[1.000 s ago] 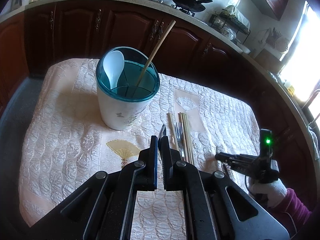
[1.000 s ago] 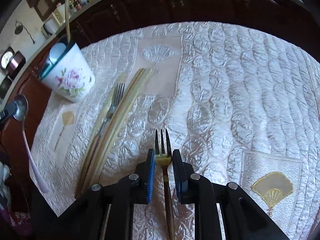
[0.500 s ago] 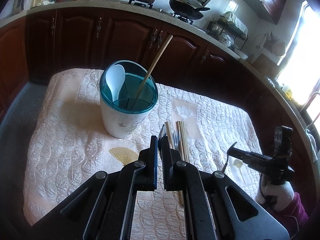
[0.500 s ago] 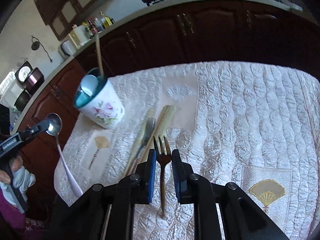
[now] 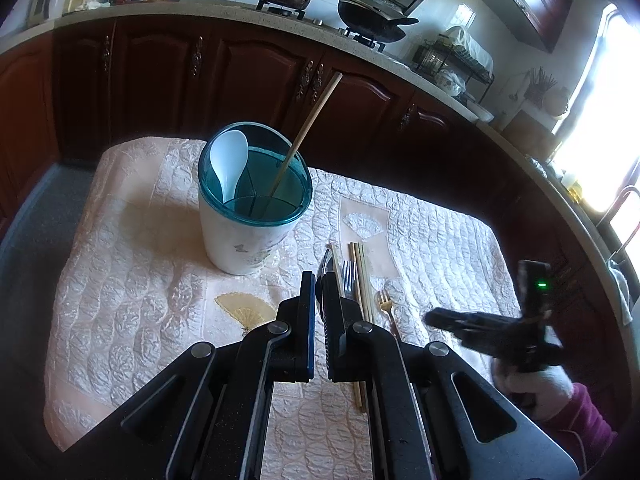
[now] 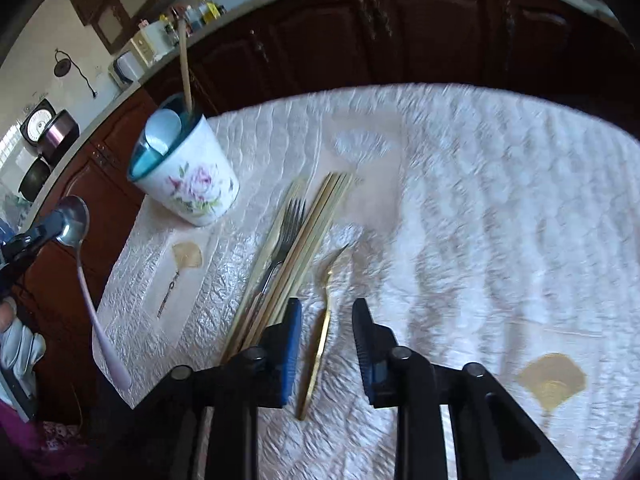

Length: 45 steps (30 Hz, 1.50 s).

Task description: Organize utensils

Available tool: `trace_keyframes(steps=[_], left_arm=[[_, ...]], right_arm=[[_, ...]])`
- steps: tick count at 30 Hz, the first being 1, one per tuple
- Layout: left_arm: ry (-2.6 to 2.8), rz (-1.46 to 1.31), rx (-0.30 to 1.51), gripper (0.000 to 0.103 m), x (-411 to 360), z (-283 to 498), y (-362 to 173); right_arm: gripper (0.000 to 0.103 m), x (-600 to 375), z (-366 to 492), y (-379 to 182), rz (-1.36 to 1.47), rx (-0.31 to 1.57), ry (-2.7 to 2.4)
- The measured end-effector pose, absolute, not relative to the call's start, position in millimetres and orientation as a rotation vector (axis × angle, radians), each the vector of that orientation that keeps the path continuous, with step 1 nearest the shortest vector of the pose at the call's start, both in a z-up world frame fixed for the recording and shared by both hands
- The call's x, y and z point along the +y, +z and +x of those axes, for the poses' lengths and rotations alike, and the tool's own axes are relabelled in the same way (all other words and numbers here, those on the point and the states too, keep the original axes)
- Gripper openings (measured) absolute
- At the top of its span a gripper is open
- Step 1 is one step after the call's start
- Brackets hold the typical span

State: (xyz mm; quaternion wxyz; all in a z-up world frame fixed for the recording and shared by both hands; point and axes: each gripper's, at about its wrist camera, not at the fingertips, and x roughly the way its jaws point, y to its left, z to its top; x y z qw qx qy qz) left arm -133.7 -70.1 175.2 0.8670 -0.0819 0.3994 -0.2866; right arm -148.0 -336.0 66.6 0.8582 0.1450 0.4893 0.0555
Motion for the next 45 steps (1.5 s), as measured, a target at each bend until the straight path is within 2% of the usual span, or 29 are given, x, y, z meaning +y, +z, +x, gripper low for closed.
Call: trace_keyframes(steps=[5, 8, 11, 22, 34, 38, 45], left_arm=[[-0.597, -0.170, 0.838, 0.002, -71.1, -132.3, 175.1], [-0.590, -0.172, 0.843, 0.002, -70.5, -130.1, 173.6], [-0.588, -0.170, 0.840, 0.002, -68.1, -129.2, 174.9], [-0.578, -0.198, 0.777, 0.002, -50.2, -117.3, 201.3], [-0.425, -0.125, 0.612, 0.002, -36.4, -72.4, 246.3], [-0.375, -0.085, 0.580, 0.002, -40.5, -49.4, 245.1], [-0.266, -0.032, 0.520, 0.002, -43.8, -12.6, 232.5]], right_arm=[[0.024, -339.0, -110.4, 36.0, 0.392, 1.075, 0.139], [0.005, -339.3, -92.5, 20.9, 0.397, 1.101, 0.136], [0.003, -341.3, -97.7, 29.3, 0.400, 1.083, 0.161], [0.003, -354.0, -145.0, 120.3, 0.466, 0.855, 0.267], [0.003, -276.7, -83.3, 214.7, 0.429, 0.655, 0.449], [0.003, -244.6, -48.3, 227.5, 0.400, 0.623, 0.481], [0.003, -206.8, 9.3, 218.0, 0.337, 0.625, 0.477]])
